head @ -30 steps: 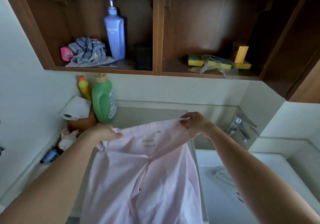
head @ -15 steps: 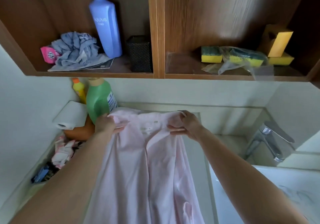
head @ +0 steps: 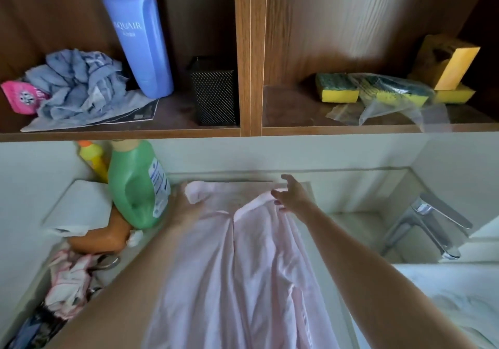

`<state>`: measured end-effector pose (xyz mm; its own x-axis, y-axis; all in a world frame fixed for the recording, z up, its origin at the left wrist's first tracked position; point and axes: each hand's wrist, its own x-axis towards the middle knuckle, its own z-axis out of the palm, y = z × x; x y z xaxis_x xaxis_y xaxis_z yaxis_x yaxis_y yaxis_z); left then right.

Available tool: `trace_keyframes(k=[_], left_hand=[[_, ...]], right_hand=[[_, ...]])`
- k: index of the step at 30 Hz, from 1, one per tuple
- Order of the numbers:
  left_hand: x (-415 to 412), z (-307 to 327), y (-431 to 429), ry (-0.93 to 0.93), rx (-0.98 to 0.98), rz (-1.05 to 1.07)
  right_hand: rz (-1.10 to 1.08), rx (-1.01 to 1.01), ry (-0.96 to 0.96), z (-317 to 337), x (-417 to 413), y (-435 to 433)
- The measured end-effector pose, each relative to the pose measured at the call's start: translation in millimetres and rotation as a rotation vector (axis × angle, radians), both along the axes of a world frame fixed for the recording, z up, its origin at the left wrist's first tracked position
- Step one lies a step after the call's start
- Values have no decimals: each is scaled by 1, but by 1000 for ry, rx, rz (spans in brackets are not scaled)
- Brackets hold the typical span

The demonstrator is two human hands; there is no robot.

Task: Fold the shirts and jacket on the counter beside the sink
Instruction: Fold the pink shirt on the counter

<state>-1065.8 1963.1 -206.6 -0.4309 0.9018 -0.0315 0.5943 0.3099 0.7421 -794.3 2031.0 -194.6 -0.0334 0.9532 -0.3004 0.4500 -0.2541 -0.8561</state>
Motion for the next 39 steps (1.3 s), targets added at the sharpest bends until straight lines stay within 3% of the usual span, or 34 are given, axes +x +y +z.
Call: trace_keyframes(k=[3, 5, 7, 9, 13, 15, 18, 21, 23, 25, 31, 35, 37, 39], left_hand=[[16, -41, -29, 52, 28, -385], [21, -72, -41, 230, -123, -519], [22, -102, -55, 470, -392, -493], [21, -126, -70, 584, -486, -454], [21, -129, -78, 658, -445, -428], [29, -121, -78, 671, -436, -428], [58, -102, -88, 608, -217, -384], [88, -97, -102, 558, -68, -499], [92, -106, -117, 551, -204, -529], [82, -118, -131, 650, -234, -523], [50, -129, -135, 681, -165, -625], [47, -129, -132, 653, -223, -660], [46, -128, -129, 601, -261, -669], [43, -125, -129, 584, -273, -670]], right_hand=[[19, 18, -253, -42, 25, -20], [41, 8, -347, -58, 39, -32], [70, -32, -325, -69, 48, -43], [107, -95, -275, -74, 58, -57], [227, -261, -230, -76, 83, -81], [387, -394, -313, -73, 96, -93], [551, -497, -446, -74, 106, -108], [361, -224, -490, -74, 112, -106], [91, 23, -470, -67, 117, -102], [-94, 136, -379, -63, 121, -100], [112, -130, -256, -83, 149, -146], [346, -265, -448, -80, 174, -169], [196, -160, -516, -74, 182, -166], [-88, -2, -505, -63, 190, -159]])
